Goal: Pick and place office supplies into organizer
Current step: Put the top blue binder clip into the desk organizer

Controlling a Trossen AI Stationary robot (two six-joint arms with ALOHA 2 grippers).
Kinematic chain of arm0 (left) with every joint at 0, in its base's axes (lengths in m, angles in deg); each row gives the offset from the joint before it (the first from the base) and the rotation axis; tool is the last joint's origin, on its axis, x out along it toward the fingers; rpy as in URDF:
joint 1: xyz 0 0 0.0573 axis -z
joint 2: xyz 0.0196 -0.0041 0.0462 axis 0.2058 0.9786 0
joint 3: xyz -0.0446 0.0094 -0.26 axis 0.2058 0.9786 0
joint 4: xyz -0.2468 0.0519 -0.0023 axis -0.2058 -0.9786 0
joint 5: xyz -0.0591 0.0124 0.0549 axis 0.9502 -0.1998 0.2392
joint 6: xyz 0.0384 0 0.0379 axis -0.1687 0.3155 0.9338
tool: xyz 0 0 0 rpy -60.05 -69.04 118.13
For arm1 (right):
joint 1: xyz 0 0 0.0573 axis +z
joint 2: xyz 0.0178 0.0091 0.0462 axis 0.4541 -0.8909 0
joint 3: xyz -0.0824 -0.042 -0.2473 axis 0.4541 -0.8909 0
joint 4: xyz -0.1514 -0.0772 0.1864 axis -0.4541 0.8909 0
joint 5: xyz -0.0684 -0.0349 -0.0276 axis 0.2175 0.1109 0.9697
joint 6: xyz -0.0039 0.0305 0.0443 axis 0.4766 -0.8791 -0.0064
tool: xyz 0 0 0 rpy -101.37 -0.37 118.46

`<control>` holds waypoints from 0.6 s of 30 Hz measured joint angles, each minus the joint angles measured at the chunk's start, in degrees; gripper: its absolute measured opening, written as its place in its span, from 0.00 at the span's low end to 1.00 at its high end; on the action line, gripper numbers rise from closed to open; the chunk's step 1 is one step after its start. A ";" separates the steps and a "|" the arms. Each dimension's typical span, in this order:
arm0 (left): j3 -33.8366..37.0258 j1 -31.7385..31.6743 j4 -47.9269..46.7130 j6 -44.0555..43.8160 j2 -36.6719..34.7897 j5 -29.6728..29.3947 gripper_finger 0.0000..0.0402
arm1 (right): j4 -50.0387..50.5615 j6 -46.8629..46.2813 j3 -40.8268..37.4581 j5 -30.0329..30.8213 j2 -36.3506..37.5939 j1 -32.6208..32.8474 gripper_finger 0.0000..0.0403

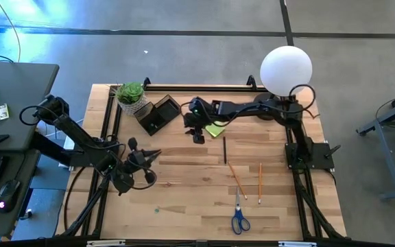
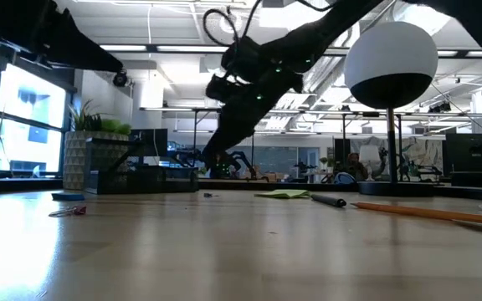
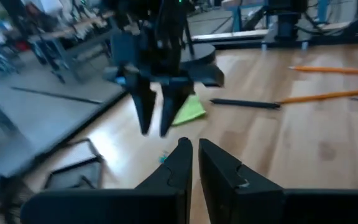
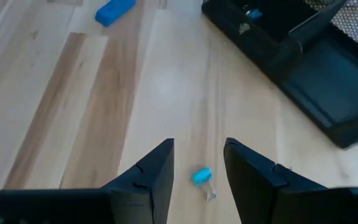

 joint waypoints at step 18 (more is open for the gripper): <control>0.01 -8.80 -4.73 6.18 -3.09 18.97 0.06 | 32.27 7.41 27.40 5.99 -16.98 1.16 0.33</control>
